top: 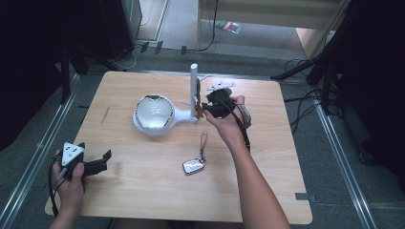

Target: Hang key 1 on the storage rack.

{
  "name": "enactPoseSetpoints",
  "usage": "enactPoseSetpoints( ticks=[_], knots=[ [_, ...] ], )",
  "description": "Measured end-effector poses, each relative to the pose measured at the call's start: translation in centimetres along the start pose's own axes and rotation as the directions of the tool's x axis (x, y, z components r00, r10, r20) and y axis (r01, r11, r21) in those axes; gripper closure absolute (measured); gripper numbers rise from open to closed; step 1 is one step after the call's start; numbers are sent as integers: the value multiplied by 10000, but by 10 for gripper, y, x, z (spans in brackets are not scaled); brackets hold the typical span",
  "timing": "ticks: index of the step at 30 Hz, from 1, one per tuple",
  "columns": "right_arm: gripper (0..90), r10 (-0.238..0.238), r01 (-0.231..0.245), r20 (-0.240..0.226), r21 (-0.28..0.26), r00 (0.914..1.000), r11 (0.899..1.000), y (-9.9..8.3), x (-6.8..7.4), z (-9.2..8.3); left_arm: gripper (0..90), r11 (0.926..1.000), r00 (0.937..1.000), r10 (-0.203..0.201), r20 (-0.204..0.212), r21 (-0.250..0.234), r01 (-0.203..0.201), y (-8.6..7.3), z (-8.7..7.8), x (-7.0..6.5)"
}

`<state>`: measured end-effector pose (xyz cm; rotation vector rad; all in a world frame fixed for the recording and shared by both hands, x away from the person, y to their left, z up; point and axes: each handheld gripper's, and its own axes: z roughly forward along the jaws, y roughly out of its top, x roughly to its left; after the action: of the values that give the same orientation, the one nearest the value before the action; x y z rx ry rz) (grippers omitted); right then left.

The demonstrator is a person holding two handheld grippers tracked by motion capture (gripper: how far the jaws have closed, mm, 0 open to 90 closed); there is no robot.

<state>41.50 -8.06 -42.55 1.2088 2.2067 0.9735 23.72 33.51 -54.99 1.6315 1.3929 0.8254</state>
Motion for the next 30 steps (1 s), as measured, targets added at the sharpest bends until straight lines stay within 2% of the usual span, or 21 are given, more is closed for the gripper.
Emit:
enactPoseSetpoints(
  ticks=[5,11,12,15,22,25,27,30],
  knots=[
    [537,301,-303,53,326,9995,9990,-5,-3,-3,2,10000,10000,-4,0,4,4,0,0,0],
    [533,621,-617,-17,862,9981,9944,-9,-5,-4,2,10000,10000,-1,-2,11,1,0,0,0],
    [535,680,-683,67,1098,9977,9916,-11,-5,-4,2,10000,10000,3,-2,15,-3,0,0,0],
    [553,1142,-1113,-108,1501,9934,9824,-12,-4,-3,2,10000,10000,-3,-2,22,3,0,0,0],
    [562,1297,-1253,-76,2089,9915,9699,-13,-2,0,2,10000,10000,-6,-1,45,6,0,1,0],
    [571,1538,-1496,28,2512,9881,9563,-13,1,1,2,10000,10000,-24,30,15,24,0,1,0],
    [575,1510,-1464,23,2611,9885,9541,-14,1,1,2,10000,10000,-29,22,18,29,0,1,0],
    [577,1576,-1534,87,2890,9875,9450,-14,3,2,2,10000,10000,-20,15,38,20,0,1,0]
  ],
)
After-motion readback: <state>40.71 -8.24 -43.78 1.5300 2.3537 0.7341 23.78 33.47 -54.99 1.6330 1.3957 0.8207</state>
